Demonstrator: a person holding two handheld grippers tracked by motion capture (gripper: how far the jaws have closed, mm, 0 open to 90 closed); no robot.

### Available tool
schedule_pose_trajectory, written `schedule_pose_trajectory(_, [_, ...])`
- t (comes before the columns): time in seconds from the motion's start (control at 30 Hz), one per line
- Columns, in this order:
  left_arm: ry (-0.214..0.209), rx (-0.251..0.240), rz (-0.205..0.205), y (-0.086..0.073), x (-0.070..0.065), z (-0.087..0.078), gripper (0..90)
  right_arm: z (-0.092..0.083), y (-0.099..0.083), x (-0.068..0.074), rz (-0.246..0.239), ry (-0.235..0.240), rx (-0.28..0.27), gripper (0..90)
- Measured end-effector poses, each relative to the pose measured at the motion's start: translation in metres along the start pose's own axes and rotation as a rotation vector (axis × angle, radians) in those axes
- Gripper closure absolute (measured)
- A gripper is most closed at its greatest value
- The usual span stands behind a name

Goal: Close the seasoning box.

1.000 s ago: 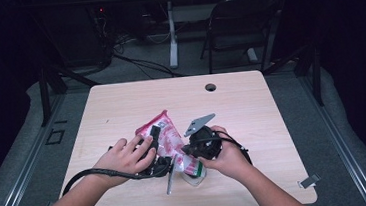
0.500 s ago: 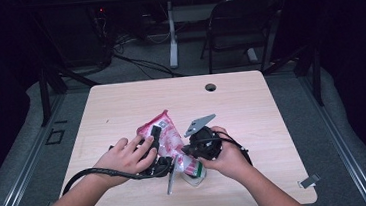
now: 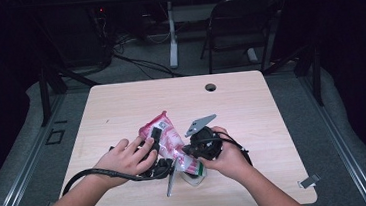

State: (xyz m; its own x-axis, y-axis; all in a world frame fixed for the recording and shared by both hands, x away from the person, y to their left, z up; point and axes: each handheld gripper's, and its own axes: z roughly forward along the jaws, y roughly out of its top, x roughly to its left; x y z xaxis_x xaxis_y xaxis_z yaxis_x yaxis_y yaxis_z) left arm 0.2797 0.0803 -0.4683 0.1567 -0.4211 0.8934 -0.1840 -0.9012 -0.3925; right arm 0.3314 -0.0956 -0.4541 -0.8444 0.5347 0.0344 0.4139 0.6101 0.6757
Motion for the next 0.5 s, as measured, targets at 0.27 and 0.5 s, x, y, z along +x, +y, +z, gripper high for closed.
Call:
schedule_pose_trajectory(0.27, [0.018,0.003,-0.012,0.0003,-0.0017,-0.0005,76.6,0.0003,-0.0009,0.0011,0.005,0.004,-0.006,90.0])
schedule_pose_trajectory(0.5, [0.042,0.002,0.021,0.0010,-0.0004,-0.0017,77.4,0.0013,-0.0025,0.0009,-0.002,-0.005,-0.001,90.0])
